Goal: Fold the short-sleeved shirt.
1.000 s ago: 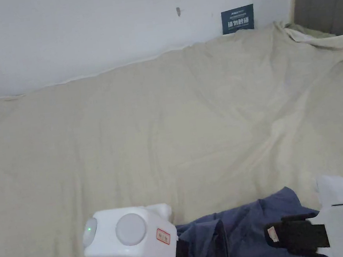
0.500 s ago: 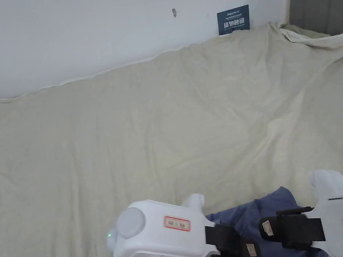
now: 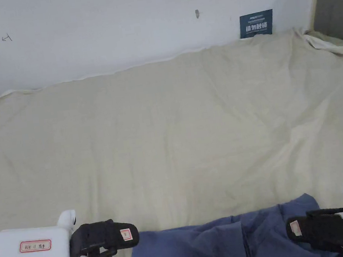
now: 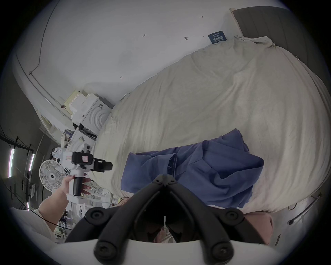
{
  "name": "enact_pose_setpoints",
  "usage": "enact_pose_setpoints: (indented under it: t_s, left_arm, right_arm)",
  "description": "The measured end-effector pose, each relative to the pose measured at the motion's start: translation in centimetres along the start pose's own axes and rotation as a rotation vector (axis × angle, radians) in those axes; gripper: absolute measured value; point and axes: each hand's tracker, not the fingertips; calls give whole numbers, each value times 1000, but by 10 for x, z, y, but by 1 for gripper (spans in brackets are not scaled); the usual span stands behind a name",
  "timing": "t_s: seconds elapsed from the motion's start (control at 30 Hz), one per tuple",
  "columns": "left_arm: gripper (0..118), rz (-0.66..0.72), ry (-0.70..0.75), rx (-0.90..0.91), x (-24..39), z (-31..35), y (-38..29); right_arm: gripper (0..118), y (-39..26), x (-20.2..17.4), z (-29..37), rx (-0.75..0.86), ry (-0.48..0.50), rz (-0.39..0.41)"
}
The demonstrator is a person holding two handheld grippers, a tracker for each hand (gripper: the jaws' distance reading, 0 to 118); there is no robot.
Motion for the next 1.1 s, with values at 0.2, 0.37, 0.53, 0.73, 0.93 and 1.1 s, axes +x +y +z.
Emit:
enact_pose_setpoints:
  t_s: [0.2, 0.37, 0.53, 0.73, 0.93, 1.1]
  left_arm:
    - [118, 106, -96, -60, -50, -34, 1]
    - [118, 117, -130, -140, -72, -74, 10]
    - [118, 112, -207, -129, -71, -84, 16]
    - [107, 71, -80, -105, -44, -72, 6]
    - [7, 135, 38, -74, -43, -61, 1]
    - [7, -51, 252, 14, -13, -9, 21]
  right_arm:
    - [0, -3, -16, -11, -44, -14, 38]
    - [0, -1, -21, -14, -61, -26, 45]
    - [0, 4, -21, -17, -64, -40, 56]
    - [0, 2, -19, -25, -87, -34, 35]
    - [0, 4, -22, -26, -100, -47, 61]
    - [0, 7, -23, -25, -86, -43, 68]
